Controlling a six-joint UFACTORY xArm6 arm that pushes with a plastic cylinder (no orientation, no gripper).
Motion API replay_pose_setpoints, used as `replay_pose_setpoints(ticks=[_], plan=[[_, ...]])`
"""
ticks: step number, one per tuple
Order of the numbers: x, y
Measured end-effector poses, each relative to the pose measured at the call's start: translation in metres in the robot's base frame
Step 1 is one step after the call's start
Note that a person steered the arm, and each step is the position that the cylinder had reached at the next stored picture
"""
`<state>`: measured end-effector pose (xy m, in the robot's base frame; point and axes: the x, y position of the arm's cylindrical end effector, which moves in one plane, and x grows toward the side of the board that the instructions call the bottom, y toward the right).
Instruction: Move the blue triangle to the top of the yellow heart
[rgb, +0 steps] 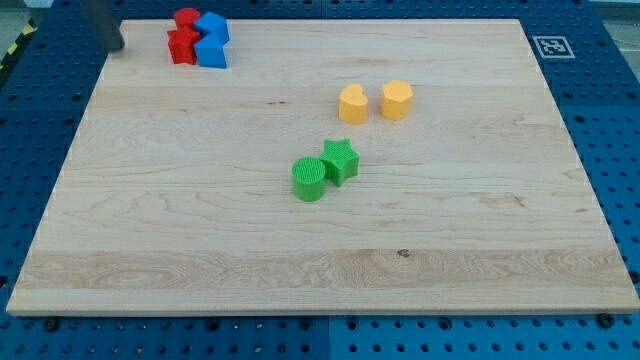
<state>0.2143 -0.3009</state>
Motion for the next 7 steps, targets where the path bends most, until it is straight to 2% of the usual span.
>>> replay_pose_setpoints(ticks=[1,4,6,7], plan=[[-0.021,0.000],[-0.023,0.024],[-0.013,0.092],[0.019,0.110]])
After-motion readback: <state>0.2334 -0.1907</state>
